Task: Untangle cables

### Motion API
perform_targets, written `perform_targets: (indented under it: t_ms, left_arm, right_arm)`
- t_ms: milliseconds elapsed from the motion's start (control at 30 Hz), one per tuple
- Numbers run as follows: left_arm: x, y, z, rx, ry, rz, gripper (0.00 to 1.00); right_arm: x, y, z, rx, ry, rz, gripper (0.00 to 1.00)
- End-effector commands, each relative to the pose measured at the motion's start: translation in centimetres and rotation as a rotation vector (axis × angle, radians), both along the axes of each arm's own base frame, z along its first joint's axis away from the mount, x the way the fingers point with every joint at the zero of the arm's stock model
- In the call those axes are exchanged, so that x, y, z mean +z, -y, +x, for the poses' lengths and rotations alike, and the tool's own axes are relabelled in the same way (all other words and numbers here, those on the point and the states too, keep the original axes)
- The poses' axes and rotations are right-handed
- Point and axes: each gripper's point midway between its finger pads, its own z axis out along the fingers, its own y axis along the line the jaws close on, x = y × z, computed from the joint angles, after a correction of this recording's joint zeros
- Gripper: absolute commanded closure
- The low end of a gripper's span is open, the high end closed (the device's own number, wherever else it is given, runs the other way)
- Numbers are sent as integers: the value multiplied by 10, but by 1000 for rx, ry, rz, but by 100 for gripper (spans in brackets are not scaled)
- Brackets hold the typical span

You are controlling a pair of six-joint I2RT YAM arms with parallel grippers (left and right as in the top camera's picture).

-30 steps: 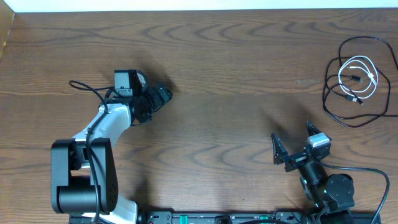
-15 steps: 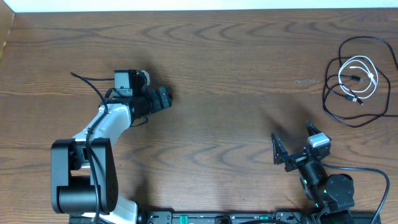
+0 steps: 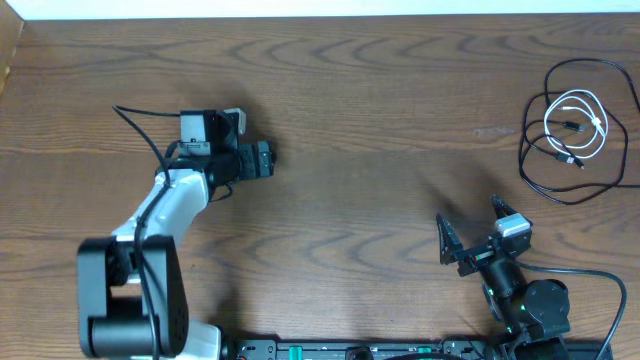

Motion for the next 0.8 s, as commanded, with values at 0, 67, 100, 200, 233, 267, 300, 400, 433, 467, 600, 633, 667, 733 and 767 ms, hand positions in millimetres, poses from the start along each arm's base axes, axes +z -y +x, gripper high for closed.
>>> perform_targets:
  t_ms: [0,67,100,200,233,267,300,400,433,467,600,633,667,733,767]
  left_arm:
    - [22,-4,4,-21,76,41,2]
    - [26,-4,2,-29,90,53,2]
    - [26,-7,1,-21,91,64,2]
    - [21,-11,-4,-5,81,88,2]
    - [19,-13,-7,0,75,96,2]
    - [16,-15,-9,7,70,108,2]
    - [13,-18,-11,15,70,120,2]
    - [5,-25,-13,41,97,157,2]
    - [2,-27,-14,47,111,164,2]
    - [-1,-28,-16,54,117,172,2]
    - [-16,-30,-29,61,132,180,2]
    - [-19,-31,-33,63,137,182,2]
    - [-23,-31,-38,66,143,184,2]
    - [-28,-33,-46,73,154,193,2]
    - [-31,-34,-50,78,158,198,2]
  right_arm:
    - [0,0,0,0,2,1,1]
    - [0,0,0,0,1,2,1]
    - [0,0,0,0,1,2,1]
    - [0,0,0,0,1,2,1]
    - [0,0,0,0,1,2,1]
    - [0,0,0,0,2,1,1]
    - [0,0,0,0,1,2,1]
    - [0,0,0,0,1,2,1]
    - [0,0,0,0,2,1,1]
    - [0,0,0,0,2,1,1]
    - [0,0,0,0,2,1,1]
    - [0,0,0,0,1,2,1]
    - [0,0,0,0,1,2,1]
    - [0,0,0,0,2,1,1]
    - [0,0,0,0,1,2,1]
